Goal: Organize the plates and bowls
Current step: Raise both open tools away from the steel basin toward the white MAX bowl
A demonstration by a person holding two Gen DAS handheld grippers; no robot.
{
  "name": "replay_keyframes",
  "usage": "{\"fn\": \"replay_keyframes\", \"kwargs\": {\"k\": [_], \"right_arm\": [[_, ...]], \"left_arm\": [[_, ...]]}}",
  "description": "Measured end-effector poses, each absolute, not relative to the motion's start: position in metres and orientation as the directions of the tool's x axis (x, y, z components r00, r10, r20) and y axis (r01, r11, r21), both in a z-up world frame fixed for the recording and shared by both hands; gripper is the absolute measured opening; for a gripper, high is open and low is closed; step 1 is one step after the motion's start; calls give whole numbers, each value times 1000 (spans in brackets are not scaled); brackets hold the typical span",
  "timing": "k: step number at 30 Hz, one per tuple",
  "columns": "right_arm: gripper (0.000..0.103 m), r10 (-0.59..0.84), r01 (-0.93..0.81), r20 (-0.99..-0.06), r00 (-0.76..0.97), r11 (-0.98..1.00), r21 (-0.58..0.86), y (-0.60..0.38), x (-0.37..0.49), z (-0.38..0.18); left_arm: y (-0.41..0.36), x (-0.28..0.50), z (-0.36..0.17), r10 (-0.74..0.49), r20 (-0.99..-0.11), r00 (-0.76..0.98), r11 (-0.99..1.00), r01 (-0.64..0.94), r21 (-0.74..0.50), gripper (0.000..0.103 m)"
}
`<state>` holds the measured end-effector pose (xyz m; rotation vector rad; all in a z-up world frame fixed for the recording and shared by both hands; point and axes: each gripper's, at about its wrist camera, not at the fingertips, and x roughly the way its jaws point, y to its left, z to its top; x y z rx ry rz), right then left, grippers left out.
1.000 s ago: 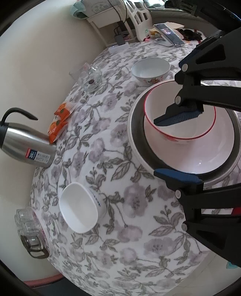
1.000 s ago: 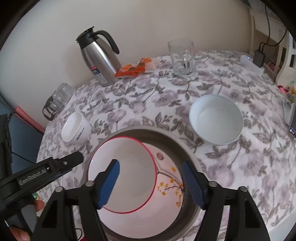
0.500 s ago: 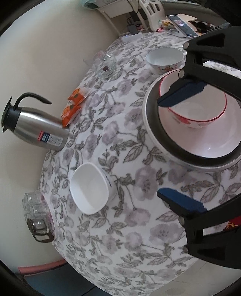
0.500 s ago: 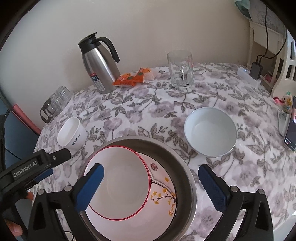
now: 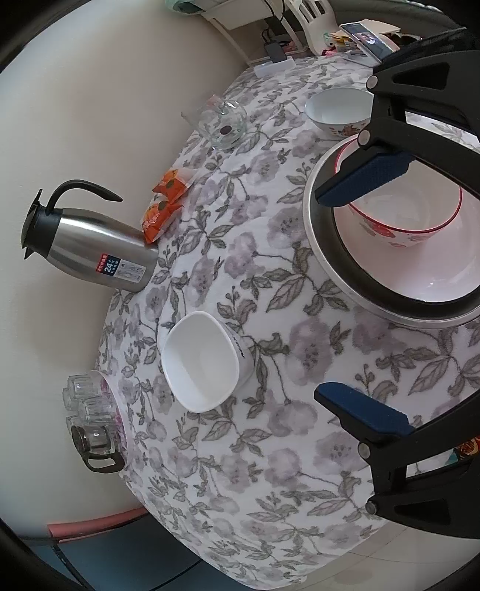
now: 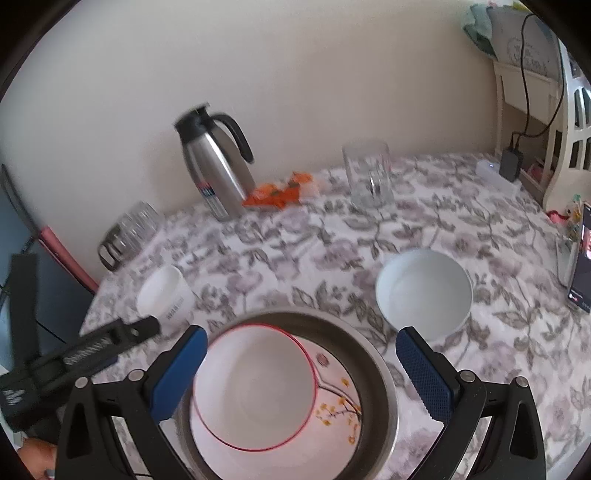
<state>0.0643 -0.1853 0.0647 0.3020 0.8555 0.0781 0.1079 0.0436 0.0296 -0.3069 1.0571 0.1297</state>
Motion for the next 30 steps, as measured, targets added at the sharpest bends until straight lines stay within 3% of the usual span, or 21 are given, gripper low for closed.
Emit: {"fn": "replay_keyframes", "kwargs": {"k": [10,18,30], "right_arm": [[103,215,30,-720,660,950,311,-177,63,70],[103,195,16,-735,650,963,270,-157,67,71],[103,207,-41,-739,641,971,236,-112,72,69]], "left_arm": [[62,110,38,-22,-859,511,945,-270,-185,96],[110,111,45,53,-852,520,910,-376,-173,96],[184,108,27,50,-875,481,804,-539,-250,96]]}}
